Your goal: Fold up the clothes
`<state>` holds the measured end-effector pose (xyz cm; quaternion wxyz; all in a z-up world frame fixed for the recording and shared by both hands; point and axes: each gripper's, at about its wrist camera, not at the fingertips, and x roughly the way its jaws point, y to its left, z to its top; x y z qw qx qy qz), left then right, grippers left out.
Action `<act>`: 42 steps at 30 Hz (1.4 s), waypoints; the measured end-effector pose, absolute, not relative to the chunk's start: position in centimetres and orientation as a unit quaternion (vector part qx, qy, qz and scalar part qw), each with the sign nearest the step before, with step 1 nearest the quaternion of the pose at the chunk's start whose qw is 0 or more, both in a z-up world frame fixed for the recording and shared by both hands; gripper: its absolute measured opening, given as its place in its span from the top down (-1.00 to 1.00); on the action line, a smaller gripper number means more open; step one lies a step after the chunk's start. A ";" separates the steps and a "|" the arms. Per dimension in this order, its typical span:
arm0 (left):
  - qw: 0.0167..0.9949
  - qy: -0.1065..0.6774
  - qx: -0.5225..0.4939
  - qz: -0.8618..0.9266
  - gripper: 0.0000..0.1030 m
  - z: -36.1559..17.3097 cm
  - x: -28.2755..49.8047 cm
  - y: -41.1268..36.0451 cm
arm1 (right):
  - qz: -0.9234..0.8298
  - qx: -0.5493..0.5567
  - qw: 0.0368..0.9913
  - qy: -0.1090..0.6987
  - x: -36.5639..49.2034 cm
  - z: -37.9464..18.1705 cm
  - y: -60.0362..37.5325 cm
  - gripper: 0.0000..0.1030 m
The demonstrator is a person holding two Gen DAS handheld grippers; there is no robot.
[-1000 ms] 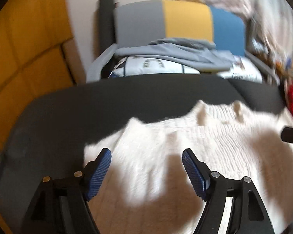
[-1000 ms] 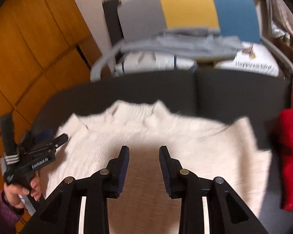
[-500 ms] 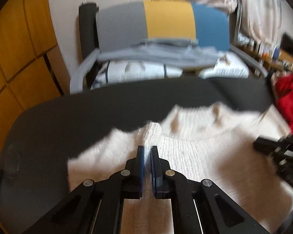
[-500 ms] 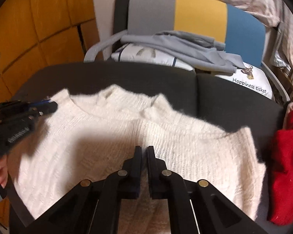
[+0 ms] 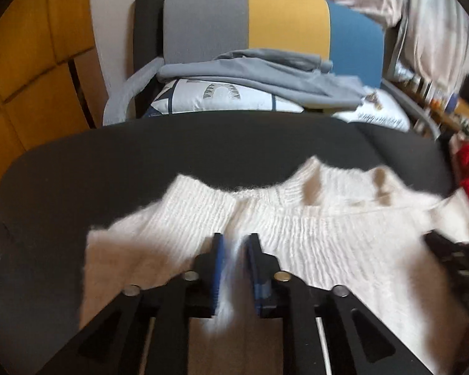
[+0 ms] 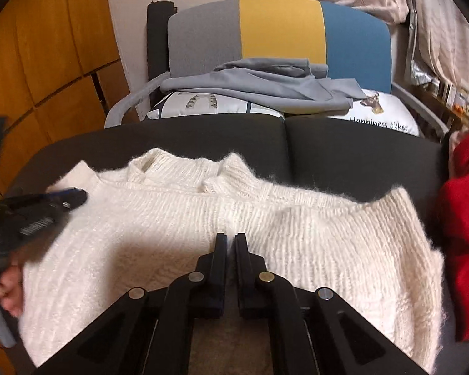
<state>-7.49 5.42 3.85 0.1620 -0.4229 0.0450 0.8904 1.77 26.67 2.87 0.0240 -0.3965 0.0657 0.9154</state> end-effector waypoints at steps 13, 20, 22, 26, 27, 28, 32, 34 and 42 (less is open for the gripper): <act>0.077 0.020 -0.417 0.906 -0.63 2.1 -5.7 -3.5 | 0.888 -0.437 -0.113 0.091 -1.5 6.4 20.8 0.32; 0.094 -0.025 -0.442 0.892 -0.67 0.3 -6.1 -4.2 | 0.855 -0.515 -0.068 -0.013 -5.8 2.4 16.1 0.66; 0.105 -0.068 -0.444 0.887 -0.69 0.0 -5.9 -5.3 | 0.860 -0.505 -0.066 -0.024 -6.1 2.2 16.0 0.92; 0.109 -0.030 -0.444 0.889 -0.73 0.2 -5.2 -4.7 | 0.879 -0.471 -0.055 -0.060 -6.4 2.9 15.4 0.95; 0.106 -0.033 -0.446 0.888 -0.74 0.3 -5.2 -4.9 | 0.885 -0.459 -0.050 -0.068 -6.5 3.2 15.3 0.95; 0.104 -0.045 -0.449 0.886 -0.74 0.3 -5.1 -5.1 | 0.892 -0.445 -0.042 -0.066 -6.5 3.5 15.3 0.95; 0.110 -0.049 -0.462 0.879 -0.74 0.5 -4.9 -5.4 | 0.886 -0.461 -0.018 -0.041 -7.8 1.5 16.6 1.00; 0.118 -0.052 -0.475 0.871 -0.73 0.9 -5.4 -5.5 | 0.886 -0.462 -0.035 0.012 -7.8 0.5 18.1 1.00; 0.152 -0.055 -0.511 0.844 -0.79 2.0 -10.3 -2.5 | 0.887 -0.453 -0.055 0.063 -6.5 1.1 19.4 0.92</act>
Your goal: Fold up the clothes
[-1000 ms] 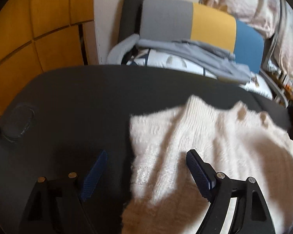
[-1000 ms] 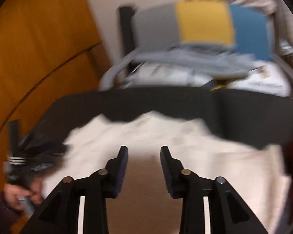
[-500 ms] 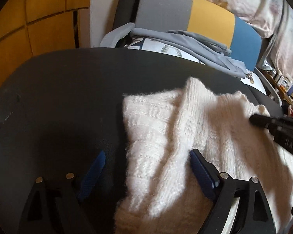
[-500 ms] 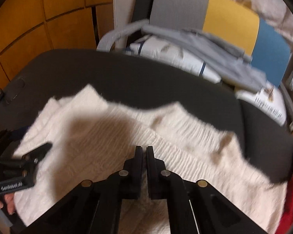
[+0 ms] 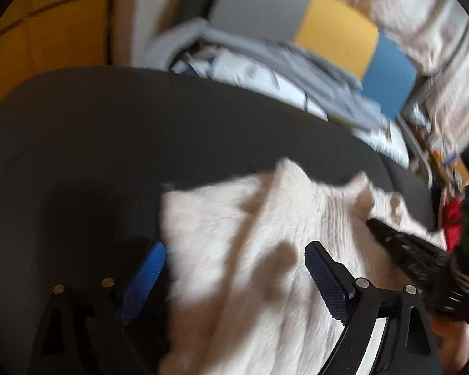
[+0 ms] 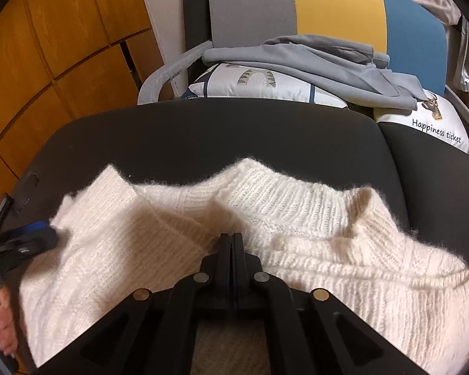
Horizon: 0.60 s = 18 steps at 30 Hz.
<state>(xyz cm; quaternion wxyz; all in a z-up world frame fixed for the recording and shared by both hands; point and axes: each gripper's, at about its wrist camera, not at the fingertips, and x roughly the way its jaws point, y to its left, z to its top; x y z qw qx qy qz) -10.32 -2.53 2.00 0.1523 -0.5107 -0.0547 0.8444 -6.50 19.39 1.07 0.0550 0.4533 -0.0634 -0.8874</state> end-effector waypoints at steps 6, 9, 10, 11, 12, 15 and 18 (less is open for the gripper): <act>0.148 0.013 -0.495 0.856 -0.84 1.5 -11.1 -0.8 | -0.874 0.461 0.092 -0.126 -2.8 3.8 20.7 0.27; 0.129 -0.009 -0.480 0.868 -0.83 1.9 -11.2 -1.5 | -0.863 0.493 0.079 -0.078 -2.9 2.9 19.4 0.22; 0.123 -0.021 -0.479 0.869 -0.83 2.0 -11.3 -1.7 | -0.866 0.491 0.075 -0.057 -2.9 2.8 18.8 0.23; 0.126 -0.028 -0.491 0.862 -0.83 1.6 -11.6 -1.6 | -0.869 0.488 0.070 -0.036 -2.9 2.6 18.3 0.44; 0.128 -0.035 -0.503 0.854 -0.83 1.3 -11.9 -1.6 | -0.872 0.485 0.066 -0.015 -2.9 2.4 17.7 0.68; 0.143 0.013 -0.495 0.857 -0.79 1.0 -11.6 -0.6 | -0.878 0.475 0.062 0.019 -3.2 2.4 16.8 0.93; 0.141 -0.011 -0.494 0.858 -0.43 1.4 -10.6 -1.4 | -0.890 0.452 0.054 0.040 -3.7 3.2 16.6 0.94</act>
